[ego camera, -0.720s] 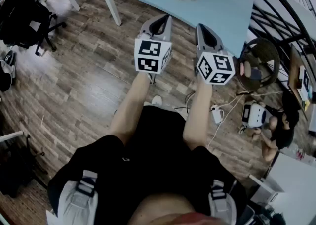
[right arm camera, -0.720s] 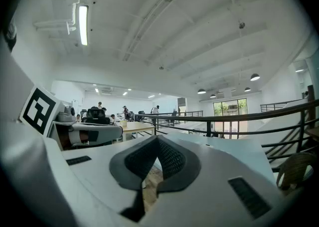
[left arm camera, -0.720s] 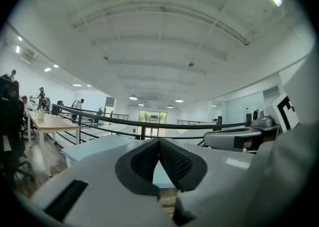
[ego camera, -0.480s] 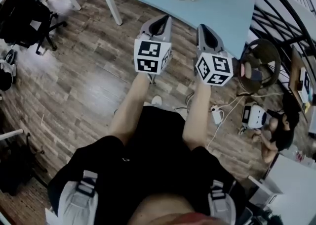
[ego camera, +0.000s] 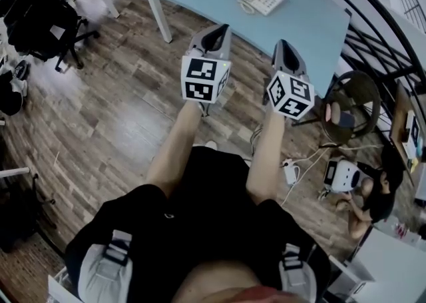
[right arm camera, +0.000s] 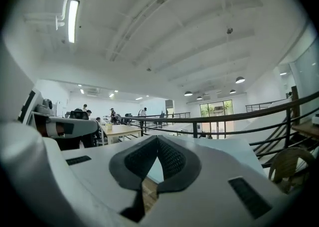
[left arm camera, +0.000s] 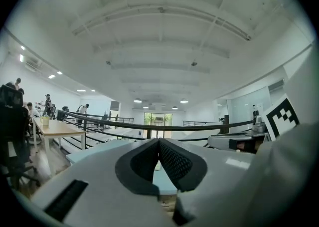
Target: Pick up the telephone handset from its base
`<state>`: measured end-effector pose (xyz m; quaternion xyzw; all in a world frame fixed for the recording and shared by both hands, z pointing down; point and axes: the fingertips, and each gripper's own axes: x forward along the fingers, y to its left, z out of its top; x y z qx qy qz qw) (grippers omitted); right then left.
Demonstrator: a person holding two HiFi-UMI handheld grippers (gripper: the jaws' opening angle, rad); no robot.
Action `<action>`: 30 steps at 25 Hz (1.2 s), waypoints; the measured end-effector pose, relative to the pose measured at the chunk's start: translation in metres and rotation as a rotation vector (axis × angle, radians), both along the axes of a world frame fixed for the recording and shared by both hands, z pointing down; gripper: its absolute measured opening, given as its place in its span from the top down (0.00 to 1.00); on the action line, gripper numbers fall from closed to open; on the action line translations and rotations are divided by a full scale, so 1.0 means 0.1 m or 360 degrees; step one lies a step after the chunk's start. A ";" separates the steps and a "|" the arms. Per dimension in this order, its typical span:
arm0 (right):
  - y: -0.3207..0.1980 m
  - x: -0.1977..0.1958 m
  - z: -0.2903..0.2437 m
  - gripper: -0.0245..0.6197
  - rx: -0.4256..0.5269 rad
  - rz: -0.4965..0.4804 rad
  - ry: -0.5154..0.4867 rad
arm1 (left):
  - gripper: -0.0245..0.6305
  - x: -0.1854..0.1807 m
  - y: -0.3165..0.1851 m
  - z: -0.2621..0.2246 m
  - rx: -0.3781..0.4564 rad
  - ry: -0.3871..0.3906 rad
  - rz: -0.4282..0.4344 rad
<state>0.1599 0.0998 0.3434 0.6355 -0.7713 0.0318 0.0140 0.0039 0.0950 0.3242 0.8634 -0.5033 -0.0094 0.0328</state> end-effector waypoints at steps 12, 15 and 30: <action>-0.31 -0.06 -0.14 0.97 0.0066 -0.0139 -0.0115 | 0.96 -0.06 -0.20 -0.22 0.0064 -0.0002 -0.0080; -0.44 -0.02 -0.12 0.97 0.0063 -0.0124 -0.0122 | 0.96 -0.02 -0.35 -0.21 0.0067 -0.0003 -0.0059; -2.32 0.28 0.43 0.97 -0.0073 -0.0010 -0.0213 | 0.96 0.33 -2.47 0.43 -0.0155 -0.0031 0.0106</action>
